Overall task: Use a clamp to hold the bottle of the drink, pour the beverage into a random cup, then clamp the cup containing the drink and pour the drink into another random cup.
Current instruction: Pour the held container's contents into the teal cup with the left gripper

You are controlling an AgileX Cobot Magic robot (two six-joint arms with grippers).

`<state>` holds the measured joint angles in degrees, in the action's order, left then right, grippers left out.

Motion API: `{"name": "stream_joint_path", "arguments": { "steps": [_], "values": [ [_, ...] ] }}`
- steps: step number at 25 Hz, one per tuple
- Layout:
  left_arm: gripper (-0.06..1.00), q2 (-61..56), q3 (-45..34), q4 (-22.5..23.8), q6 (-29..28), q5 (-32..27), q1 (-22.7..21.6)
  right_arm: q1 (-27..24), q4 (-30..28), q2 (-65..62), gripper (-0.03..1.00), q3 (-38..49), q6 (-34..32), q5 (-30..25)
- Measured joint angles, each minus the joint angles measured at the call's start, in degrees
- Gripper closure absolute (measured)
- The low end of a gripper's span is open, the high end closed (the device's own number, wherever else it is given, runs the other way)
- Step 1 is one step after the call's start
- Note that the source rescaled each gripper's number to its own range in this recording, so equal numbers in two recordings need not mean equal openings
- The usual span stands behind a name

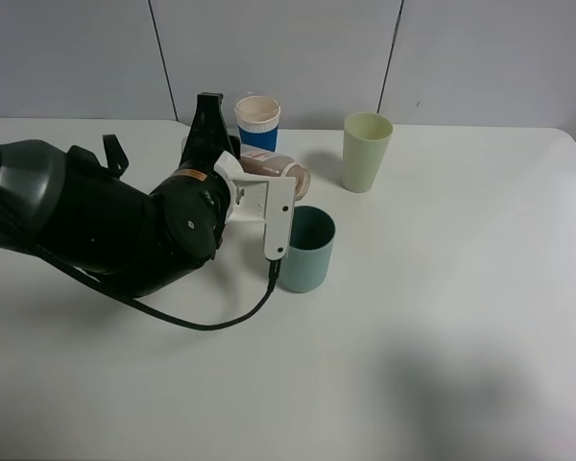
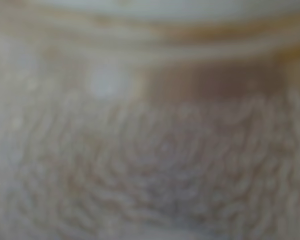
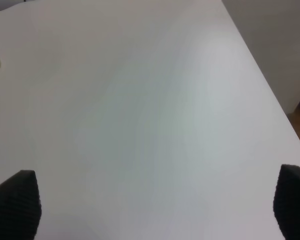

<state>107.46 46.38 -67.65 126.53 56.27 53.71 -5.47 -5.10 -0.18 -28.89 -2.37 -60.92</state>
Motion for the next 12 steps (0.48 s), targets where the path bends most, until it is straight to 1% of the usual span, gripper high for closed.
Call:
{"name": "stream_joint_path", "arguments": {
  "steps": [8,12],
  "values": [
    [0.92,0.0,0.0,1.4,0.6,0.8,0.0,0.0,0.0,0.0,0.21,0.0,0.0,0.0],
    [0.92,0.0,0.0,1.9,0.6,4.0,0.0,0.0,0.0,0.0,0.21,0.0,0.0,0.0]
  ]
}}
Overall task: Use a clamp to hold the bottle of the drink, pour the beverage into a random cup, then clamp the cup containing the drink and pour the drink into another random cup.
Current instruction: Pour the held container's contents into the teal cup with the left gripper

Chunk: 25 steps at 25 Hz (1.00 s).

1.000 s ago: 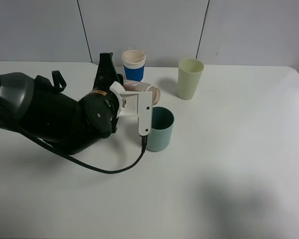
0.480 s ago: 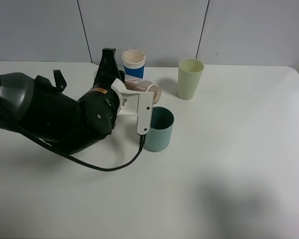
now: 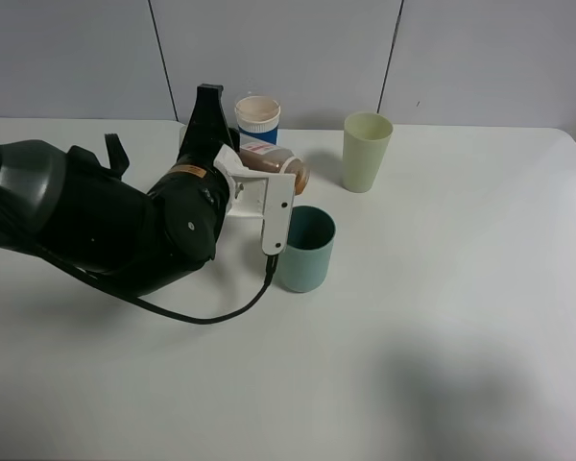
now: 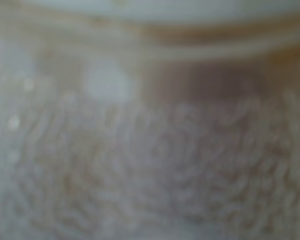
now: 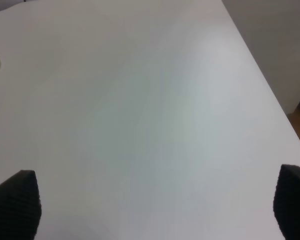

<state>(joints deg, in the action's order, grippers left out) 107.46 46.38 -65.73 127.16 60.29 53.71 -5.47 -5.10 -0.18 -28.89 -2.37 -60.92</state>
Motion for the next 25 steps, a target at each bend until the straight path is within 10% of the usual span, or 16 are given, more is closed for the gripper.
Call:
{"name": "stream_joint_path", "arguments": {
  "steps": [25],
  "values": [
    [0.92,0.0,0.0,3.0,3.3,2.7,0.0,0.0,0.0,0.0,0.21,0.0,0.0,0.0]
  ]
}}
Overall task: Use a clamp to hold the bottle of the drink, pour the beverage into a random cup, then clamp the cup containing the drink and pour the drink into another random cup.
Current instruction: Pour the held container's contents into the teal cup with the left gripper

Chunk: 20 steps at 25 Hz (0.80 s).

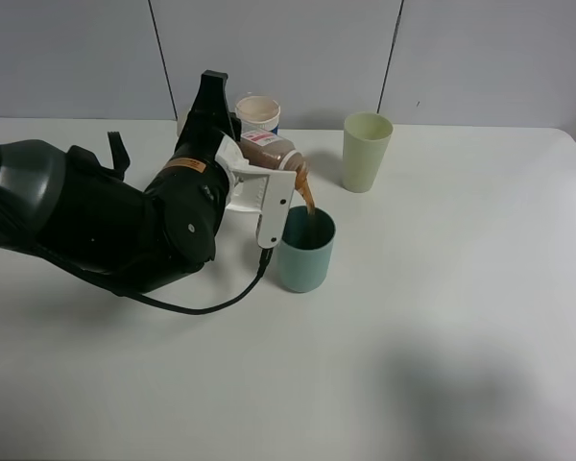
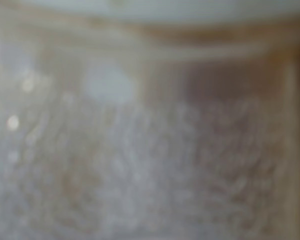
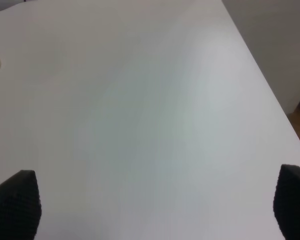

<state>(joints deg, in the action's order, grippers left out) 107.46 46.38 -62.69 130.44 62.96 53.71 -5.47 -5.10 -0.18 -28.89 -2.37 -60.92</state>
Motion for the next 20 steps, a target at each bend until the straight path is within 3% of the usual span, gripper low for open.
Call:
{"name": "stream_joint_path", "arguments": {
  "steps": [20],
  "values": [
    [0.92,0.0,0.0,2.4,2.0,0.4,0.0,0.0,0.0,0.0,0.21,0.0,0.0,0.0]
  ]
}}
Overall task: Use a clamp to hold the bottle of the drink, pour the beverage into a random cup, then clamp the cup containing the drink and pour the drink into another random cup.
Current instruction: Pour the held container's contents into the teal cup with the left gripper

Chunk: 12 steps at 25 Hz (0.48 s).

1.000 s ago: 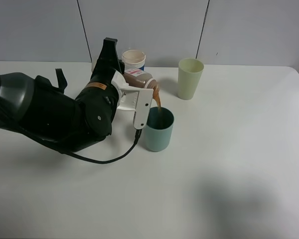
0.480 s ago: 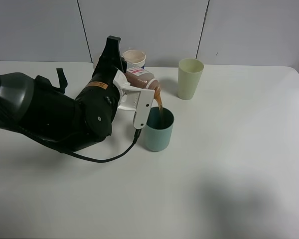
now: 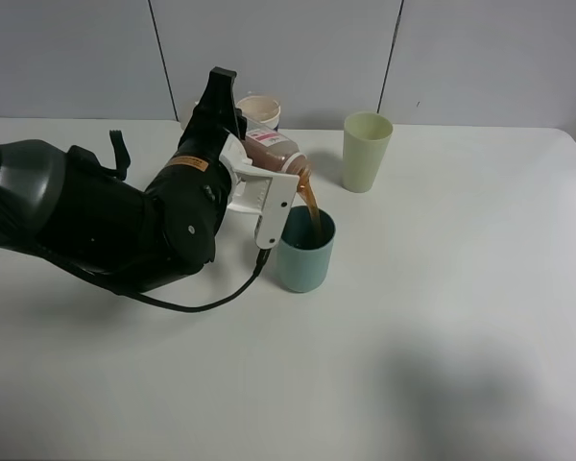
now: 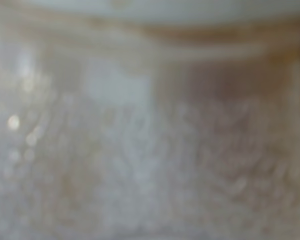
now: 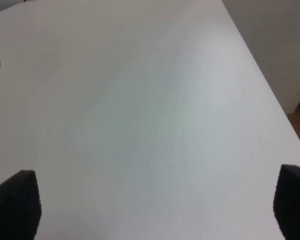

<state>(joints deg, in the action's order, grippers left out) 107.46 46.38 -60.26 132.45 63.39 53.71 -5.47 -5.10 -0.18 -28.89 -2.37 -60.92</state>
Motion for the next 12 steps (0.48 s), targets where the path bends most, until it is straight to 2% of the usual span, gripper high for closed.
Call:
{"name": "stream_joint_path", "arguments": {
  "steps": [12],
  "values": [
    [0.92,0.0,0.0,2.6,0.2,1.6,0.0,0.0,0.0,0.0,0.21,0.0,0.0,0.0]
  ]
}}
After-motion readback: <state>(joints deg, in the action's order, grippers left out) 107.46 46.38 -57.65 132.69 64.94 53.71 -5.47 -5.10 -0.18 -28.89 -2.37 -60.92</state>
